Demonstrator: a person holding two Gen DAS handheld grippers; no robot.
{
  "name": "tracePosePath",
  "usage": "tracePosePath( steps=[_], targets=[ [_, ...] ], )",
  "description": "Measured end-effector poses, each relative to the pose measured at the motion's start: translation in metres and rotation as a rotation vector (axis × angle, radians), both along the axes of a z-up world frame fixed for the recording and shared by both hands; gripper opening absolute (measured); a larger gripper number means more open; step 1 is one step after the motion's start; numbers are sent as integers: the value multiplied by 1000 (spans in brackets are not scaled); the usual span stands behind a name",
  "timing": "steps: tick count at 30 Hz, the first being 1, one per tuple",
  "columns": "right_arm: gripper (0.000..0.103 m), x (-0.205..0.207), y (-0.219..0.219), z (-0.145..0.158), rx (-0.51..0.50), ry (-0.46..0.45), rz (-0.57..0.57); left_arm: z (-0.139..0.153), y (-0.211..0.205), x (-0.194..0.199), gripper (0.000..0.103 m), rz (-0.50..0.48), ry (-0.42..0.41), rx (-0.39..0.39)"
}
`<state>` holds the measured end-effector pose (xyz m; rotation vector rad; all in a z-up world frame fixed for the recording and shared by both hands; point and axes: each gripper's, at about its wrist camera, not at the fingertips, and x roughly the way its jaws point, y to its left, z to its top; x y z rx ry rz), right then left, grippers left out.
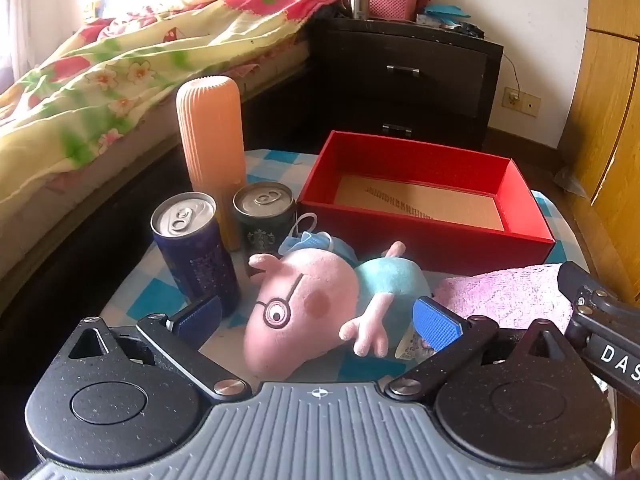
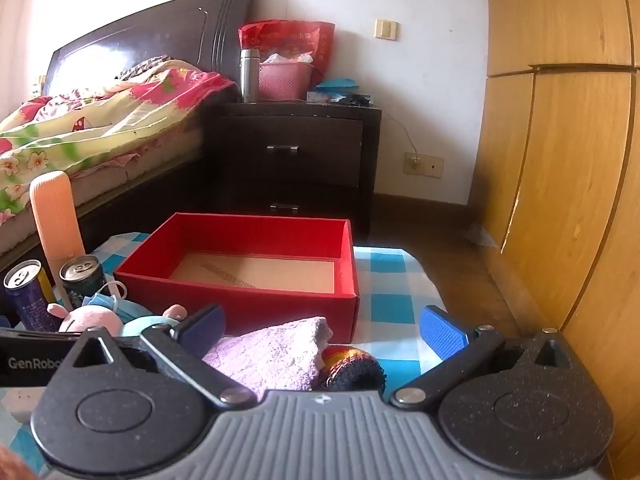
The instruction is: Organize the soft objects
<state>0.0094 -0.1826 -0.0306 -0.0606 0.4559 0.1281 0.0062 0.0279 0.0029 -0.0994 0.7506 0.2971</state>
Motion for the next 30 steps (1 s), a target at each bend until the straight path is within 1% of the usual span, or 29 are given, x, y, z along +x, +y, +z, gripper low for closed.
tracePosePath(
  steps=[6,11,13,30],
  targets=[
    [85,5,-5,1,4,2,1,-1,-1,0,98,-8,6,3],
    [85,1,2,-3,12,-5,-5,-2,-1,-1,98,-7,5,4],
    [85,1,-2,1,14,5,-4,-2,-1,-1,98,-8,7,5],
    [85,1,-1,-1,21,6,-3,-3,-2,-1,98,-14,15,12]
  ],
)
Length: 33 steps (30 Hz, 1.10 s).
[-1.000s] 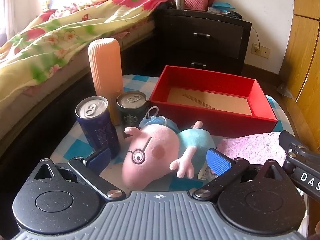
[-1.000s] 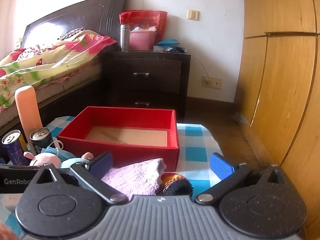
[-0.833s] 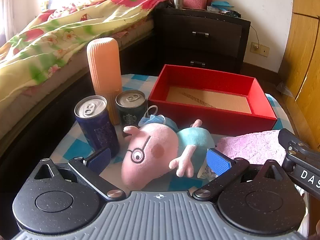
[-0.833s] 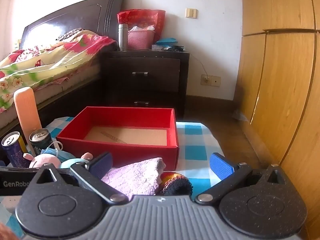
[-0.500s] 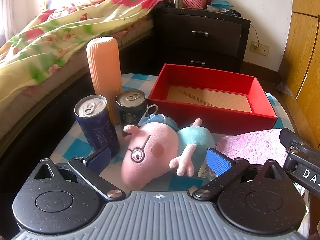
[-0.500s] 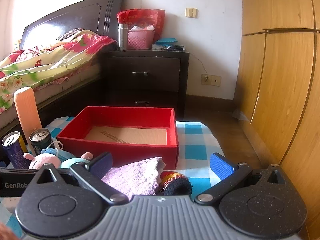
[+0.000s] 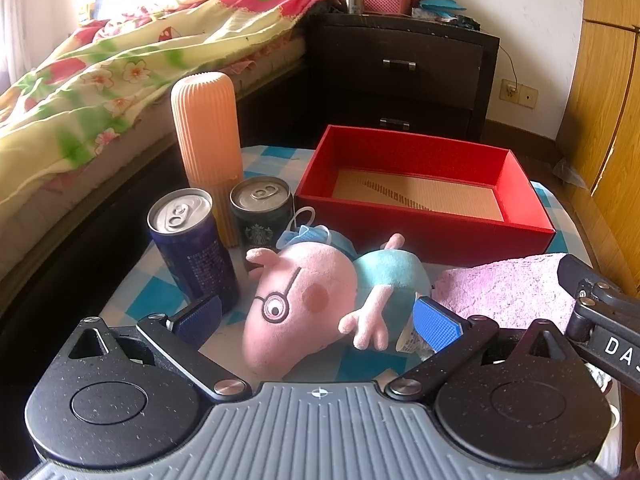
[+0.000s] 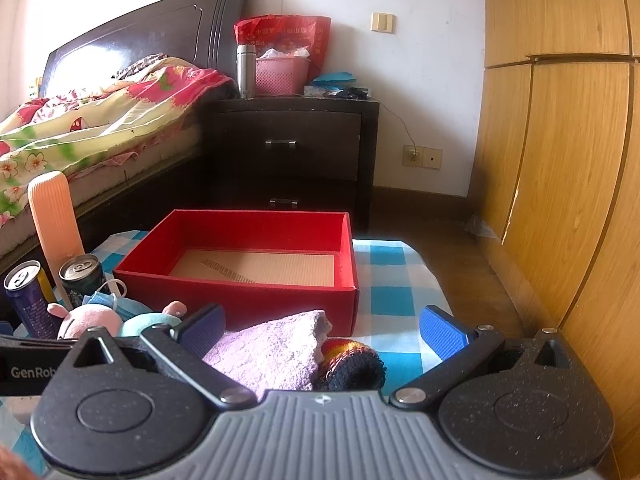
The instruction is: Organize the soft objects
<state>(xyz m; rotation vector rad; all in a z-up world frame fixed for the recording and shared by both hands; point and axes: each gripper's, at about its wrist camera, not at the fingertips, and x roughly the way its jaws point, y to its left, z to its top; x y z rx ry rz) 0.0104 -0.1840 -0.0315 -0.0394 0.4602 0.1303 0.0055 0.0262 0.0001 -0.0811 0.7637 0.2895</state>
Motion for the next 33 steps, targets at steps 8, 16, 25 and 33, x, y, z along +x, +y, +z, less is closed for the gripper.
tracePosePath(
  steps=[8,16,25,33],
  targets=[
    [85,1,0,-1,-12,-1,-3,0,0,0,98,0,0,1],
    [85,1,0,-1,-15,-3,-4,0,0,0,98,0,2,3],
    [85,0,0,-2,-20,-12,-2,-2,0,1,98,-7,8,4],
    [85,0,-7,-5,-27,29,43,-7,30,-24,97,-116,84,-51]
  ],
)
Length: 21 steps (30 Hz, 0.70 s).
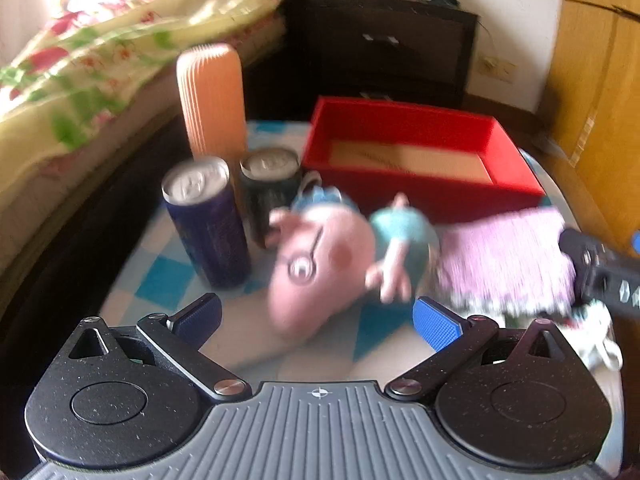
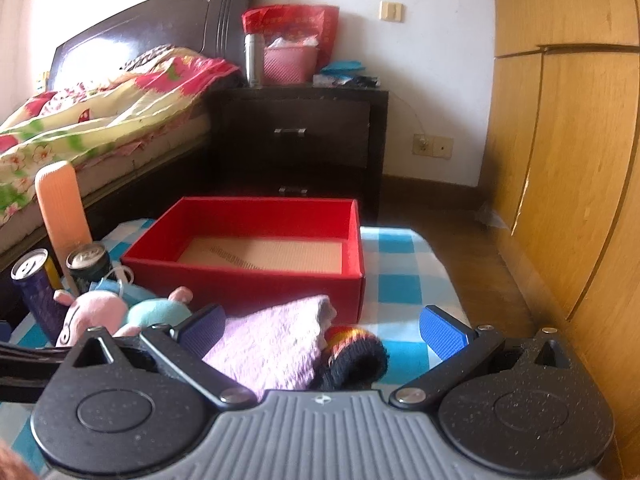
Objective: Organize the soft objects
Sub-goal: 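Reach the left gripper to the white sponge and close on it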
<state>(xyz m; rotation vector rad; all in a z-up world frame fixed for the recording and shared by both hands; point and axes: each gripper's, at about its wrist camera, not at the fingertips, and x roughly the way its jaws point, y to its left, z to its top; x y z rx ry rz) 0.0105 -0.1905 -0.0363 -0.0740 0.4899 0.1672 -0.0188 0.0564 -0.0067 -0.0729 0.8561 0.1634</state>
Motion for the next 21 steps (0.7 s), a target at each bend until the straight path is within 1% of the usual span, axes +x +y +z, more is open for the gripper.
tracePosePath(
  steps=[2,3,7,10,12,15,21],
  targets=[
    [85,1,-3,-2,1,45,4,-8,1,-5,95,-48,32,-44],
    [85,2,-4,-3,1,59,4,-12,-4,-7,95,-69,42,-39],
    [85,5,-10,-6,3,128,2,-30,-32,-1,95,-194,97,62],
    [85,2,-12,-6,-3,133,20,-39,-45,2,95,-272,122,80],
    [85,0,-13,-7,-16,122,45,-46,-51,5,95,-303,144,103],
    [84,-2,-17,-10,-22,151,84,-56,-55,13,95,-327,181,130],
    [85,-1,-23,-18,-1,220,127,-71,-57,31,94,-351,244,135]
  ],
)
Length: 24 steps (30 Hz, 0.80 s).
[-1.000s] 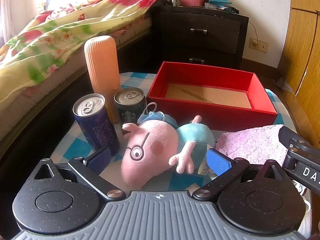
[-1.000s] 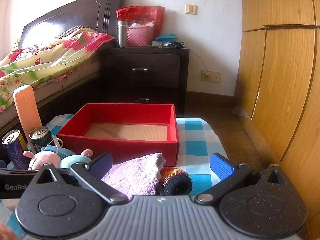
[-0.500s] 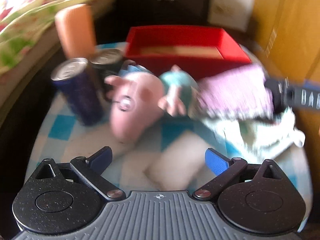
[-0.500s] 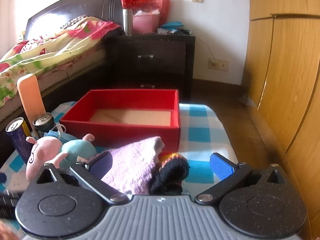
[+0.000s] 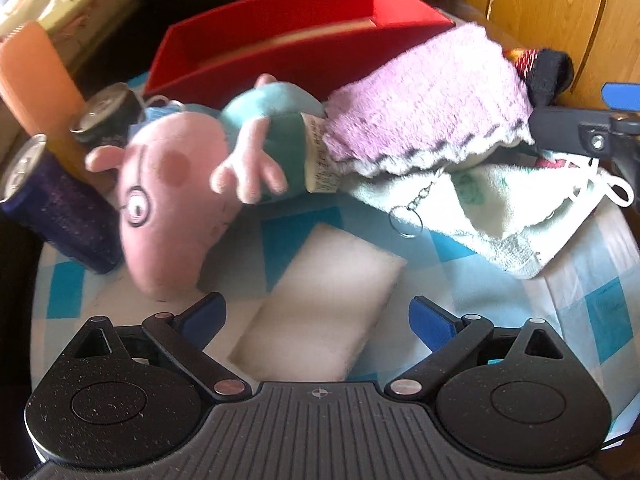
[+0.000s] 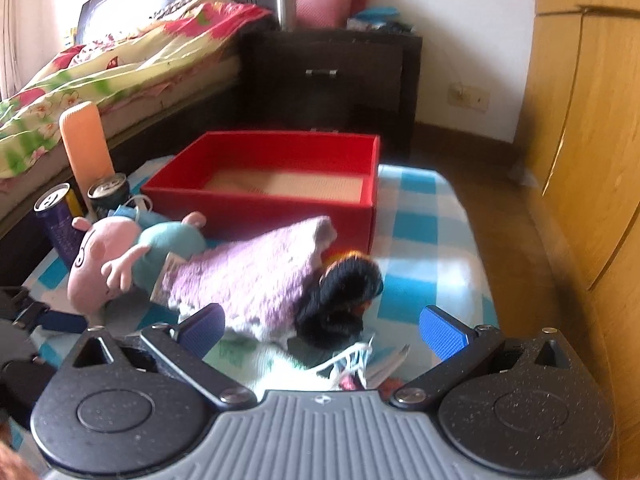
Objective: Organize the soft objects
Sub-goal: 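Reach the left gripper to the white sponge and close on it, then grasp the pink towel with the right gripper while the left gripper holds the sponge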
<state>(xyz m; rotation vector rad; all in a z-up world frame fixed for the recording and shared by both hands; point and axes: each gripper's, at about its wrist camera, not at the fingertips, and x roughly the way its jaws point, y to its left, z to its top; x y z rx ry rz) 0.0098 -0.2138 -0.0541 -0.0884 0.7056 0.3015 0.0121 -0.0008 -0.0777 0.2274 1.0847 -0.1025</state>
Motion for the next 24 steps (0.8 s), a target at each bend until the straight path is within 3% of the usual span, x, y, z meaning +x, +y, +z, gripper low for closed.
tracePosePath(
  steps=[4,8,11,16,24],
  targets=[
    [84,1,-2,0,6,17,5,-11,-2,7,92,-7,48,24],
    [84,5,-7,-1,42,55,2,-10,8,12,86,35,71,-47],
    [84,9,-10,0,74,85,1,-7,8,9,73,26,55,-63],
    [84,15,-12,4,61,63,-3,-1,11,2,71,27,27,-61],
    [68,30,-14,8,81,96,26,37,40,-8,72,115,-51,-246]
  ],
)
